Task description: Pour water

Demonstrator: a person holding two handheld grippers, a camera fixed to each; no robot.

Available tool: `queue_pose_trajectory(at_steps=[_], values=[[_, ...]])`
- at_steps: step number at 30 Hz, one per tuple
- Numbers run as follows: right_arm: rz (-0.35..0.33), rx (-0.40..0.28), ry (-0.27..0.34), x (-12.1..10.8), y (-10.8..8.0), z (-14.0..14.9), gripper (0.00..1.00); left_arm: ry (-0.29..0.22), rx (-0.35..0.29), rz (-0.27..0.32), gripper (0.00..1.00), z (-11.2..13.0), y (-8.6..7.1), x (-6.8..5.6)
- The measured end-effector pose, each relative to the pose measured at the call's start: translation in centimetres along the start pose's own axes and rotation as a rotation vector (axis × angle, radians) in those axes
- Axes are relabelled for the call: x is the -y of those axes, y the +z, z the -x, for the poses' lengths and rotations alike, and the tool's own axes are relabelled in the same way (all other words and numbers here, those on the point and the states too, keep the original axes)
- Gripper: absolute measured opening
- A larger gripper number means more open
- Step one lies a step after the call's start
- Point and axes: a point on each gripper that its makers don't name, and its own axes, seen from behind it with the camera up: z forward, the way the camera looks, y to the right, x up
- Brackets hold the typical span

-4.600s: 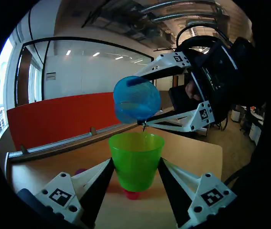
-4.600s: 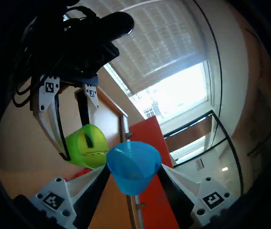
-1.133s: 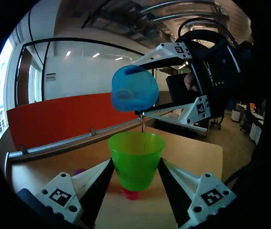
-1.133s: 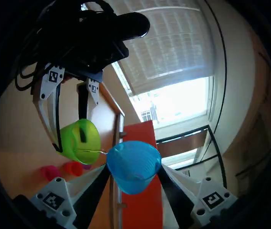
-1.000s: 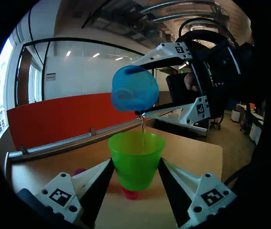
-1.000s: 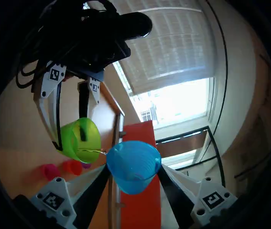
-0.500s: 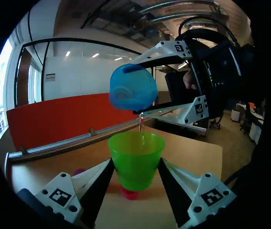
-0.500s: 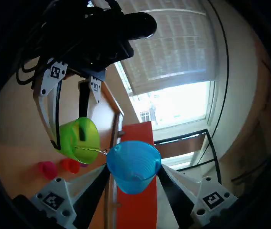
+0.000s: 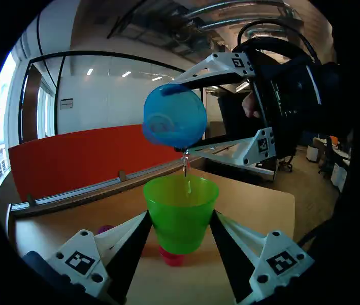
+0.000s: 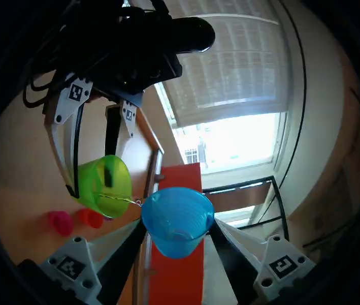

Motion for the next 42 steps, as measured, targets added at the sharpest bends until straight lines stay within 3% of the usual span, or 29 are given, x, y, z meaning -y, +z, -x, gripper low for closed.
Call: queue_pose_trajectory(at_steps=[42], values=[[-0.003,-0.003,-0.068,0.19,0.18,-0.97,0.9,-0.001,0.006,-0.002,0.8,-0.08,0.06,0.37]])
